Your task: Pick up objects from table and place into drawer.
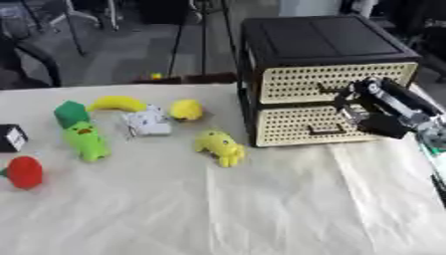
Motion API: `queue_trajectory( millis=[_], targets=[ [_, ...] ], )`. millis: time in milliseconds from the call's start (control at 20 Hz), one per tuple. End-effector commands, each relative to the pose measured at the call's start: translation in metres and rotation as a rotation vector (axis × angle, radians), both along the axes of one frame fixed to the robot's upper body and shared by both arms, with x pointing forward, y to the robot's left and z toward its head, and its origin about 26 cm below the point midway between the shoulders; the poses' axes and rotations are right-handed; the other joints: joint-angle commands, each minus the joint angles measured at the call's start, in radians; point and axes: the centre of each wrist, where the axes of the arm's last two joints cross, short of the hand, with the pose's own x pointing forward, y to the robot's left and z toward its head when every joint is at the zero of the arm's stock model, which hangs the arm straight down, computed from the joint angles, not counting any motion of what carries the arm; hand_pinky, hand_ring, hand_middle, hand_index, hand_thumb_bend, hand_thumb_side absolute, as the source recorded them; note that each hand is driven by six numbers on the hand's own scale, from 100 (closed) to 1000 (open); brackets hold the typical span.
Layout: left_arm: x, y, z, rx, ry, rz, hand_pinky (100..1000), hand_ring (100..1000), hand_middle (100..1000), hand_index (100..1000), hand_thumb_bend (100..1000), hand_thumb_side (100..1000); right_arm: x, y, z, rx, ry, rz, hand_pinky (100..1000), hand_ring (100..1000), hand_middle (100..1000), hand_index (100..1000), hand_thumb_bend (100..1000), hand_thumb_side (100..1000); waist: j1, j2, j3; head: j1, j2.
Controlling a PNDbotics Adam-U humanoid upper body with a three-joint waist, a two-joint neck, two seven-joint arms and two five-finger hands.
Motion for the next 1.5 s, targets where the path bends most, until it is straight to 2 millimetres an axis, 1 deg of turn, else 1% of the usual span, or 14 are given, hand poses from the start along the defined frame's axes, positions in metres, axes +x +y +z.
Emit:
queue_trajectory(
  millis=[50,400,700,800,850,950,1500],
  targets=[
    [-0.001,-0.001,0.01,0.012,-0.03,-0.011,654,605,582,708,486,774,0.009,-0.005,0.005,-0.027,-0.006,-0.022,100,100,100,622,100,784,0.002,-0.014,0.003,-0.005,0.002],
    [-0.001,-0.004,0.009,0.007,-0.029,-0.024,654,604,582,709,479,768,0.024,-0.006,-0.011,-0.047,0.055,-0.061,100,100,100,622,100,809,0.009,-0.019,0.017,-0.013,0.005],
    [0.0,-0.006,0.01,0.003,-0.032,-0.034,655,604,582,709,480,767,0.032,-0.006,-0.028,-0.065,0.104,-0.102,100,100,100,622,100,830,0.016,-0.017,0.03,-0.021,0.005],
    [0.0,-0.006,0.011,0.002,-0.034,-0.037,655,604,582,709,479,767,0.033,-0.008,-0.034,-0.071,0.119,-0.119,100,100,100,621,100,823,0.018,-0.015,0.035,-0.022,0.005],
    [0.0,-0.007,0.011,0.002,-0.035,-0.038,655,604,582,709,480,767,0.033,-0.009,-0.036,-0.074,0.125,-0.127,100,100,100,621,100,837,0.019,-0.015,0.037,-0.022,0.005],
    [0.0,-0.007,0.011,0.002,-0.036,-0.039,655,604,581,709,480,767,0.034,-0.011,-0.04,-0.081,0.132,-0.14,100,100,100,622,100,837,0.02,-0.013,0.041,-0.023,0.005],
    [0.0,-0.007,0.012,0.0,-0.038,-0.039,655,603,580,708,479,768,0.031,-0.023,-0.052,-0.118,0.138,-0.211,100,100,100,624,100,842,0.021,-0.009,0.046,-0.023,0.004]
  ],
)
